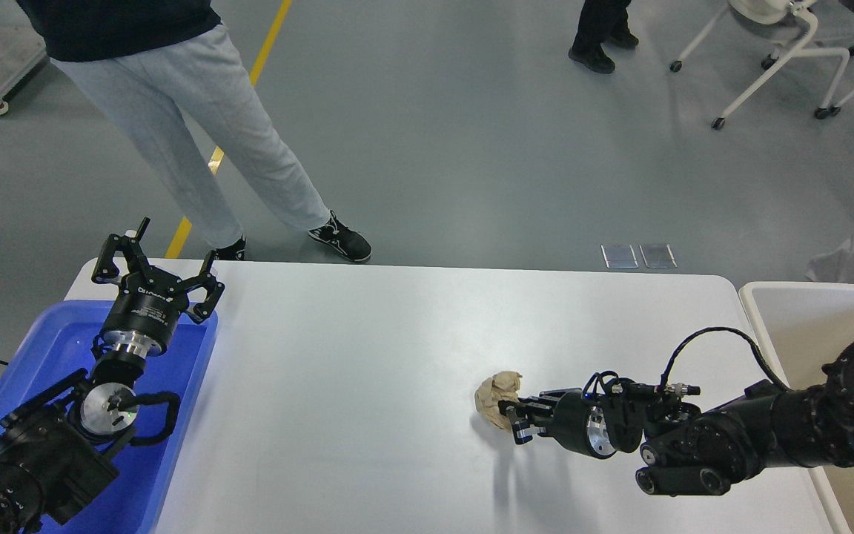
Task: Tidy desktop
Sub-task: 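Close the right gripper on the crumpled paper ball, then lift the paper ball and carry it toward the white bin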
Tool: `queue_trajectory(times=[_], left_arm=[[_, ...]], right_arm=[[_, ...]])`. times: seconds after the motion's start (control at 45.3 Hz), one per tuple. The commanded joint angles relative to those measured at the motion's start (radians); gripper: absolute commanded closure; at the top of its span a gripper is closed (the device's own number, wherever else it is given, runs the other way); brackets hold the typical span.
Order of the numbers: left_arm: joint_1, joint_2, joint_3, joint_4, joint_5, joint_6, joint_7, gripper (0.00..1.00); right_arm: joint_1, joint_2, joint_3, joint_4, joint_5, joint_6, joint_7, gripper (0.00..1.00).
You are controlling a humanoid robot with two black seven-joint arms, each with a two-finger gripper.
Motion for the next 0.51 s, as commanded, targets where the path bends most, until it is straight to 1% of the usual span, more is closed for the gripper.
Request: queue_trajectory(times=[0.0, 0.155, 0.486], left_arm=[[0.0, 0.0, 0.0, 0.0, 0.0, 0.0, 0.0, 0.0], [0.0, 0.0, 0.0, 0.0, 0.0, 0.0, 0.0, 0.0], [0.0, 0.0, 0.0, 0.002, 0.0, 0.0, 0.0, 0.0]], right_arm=[[0.203, -0.087, -0.03, 0.192, 0.057, 0.009, -0.001, 1.0], [0.334, -0.156, -0.056, 0.278, 0.06, 0.064, 0.0, 1.0], [0.609, -0.277, -0.059, 0.407, 0.087, 0.245, 0.0, 1.0]])
